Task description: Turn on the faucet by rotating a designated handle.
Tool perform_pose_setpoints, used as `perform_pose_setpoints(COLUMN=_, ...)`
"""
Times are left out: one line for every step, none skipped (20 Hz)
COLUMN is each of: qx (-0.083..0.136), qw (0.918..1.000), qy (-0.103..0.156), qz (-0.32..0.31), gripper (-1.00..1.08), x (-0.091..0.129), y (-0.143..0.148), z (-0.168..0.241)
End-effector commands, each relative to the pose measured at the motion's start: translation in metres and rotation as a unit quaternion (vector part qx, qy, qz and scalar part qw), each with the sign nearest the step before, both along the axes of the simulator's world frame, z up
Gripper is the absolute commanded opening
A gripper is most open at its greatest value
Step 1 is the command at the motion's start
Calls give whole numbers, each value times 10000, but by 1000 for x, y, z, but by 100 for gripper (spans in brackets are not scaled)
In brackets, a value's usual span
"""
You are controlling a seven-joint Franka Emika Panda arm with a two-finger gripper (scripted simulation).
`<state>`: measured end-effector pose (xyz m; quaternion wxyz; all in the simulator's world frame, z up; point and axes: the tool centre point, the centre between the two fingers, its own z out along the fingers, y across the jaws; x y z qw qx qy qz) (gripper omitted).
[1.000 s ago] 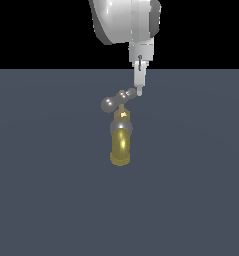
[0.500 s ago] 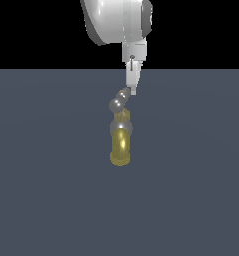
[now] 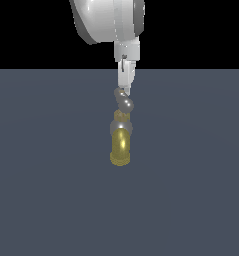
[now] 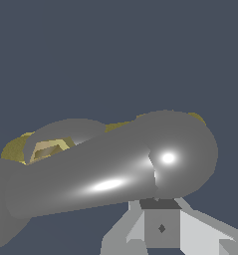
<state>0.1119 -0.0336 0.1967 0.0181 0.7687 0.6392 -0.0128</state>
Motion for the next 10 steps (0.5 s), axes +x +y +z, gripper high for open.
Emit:
perform_pose_setpoints(qx=150, qw=9992, qy=21, qz=370, gripper=-100, x=-5, y=66, z=0)
perform_pose_setpoints(qx=158, qw=9991, qy=22, qz=389, gripper=-100, x=-8, y=72, z=0)
perform_pose_setpoints(qx=167, qw=9990, qy=23, qz=408, gripper=-100, x=-10, y=79, z=0)
perform_pose_setpoints(qx=176, qw=9989, qy=24, qz=427, gripper=-100, x=-12, y=85, z=1)
perform_pose_setpoints(qx=185, qw=9988, qy=25, qz=446, gripper=-100, x=-14, y=92, z=1)
perform_pose_setpoints(qx=194, qw=9987, qy=26, qz=466, gripper=-100, x=-17, y=99, z=1)
perform_pose_setpoints(qx=203, qw=9986, qy=27, qz=486, gripper=-100, x=-19, y=105, z=1)
perform_pose_setpoints(qx=213, qw=9985, qy=28, qz=506, gripper=-100, x=-22, y=112, z=1)
perform_pose_setpoints(qx=220, qw=9984, qy=29, qz=522, gripper=-100, x=-23, y=118, z=1)
perform_pose_setpoints(qx=220, qw=9984, qy=29, qz=522, gripper=-100, x=-23, y=118, z=1)
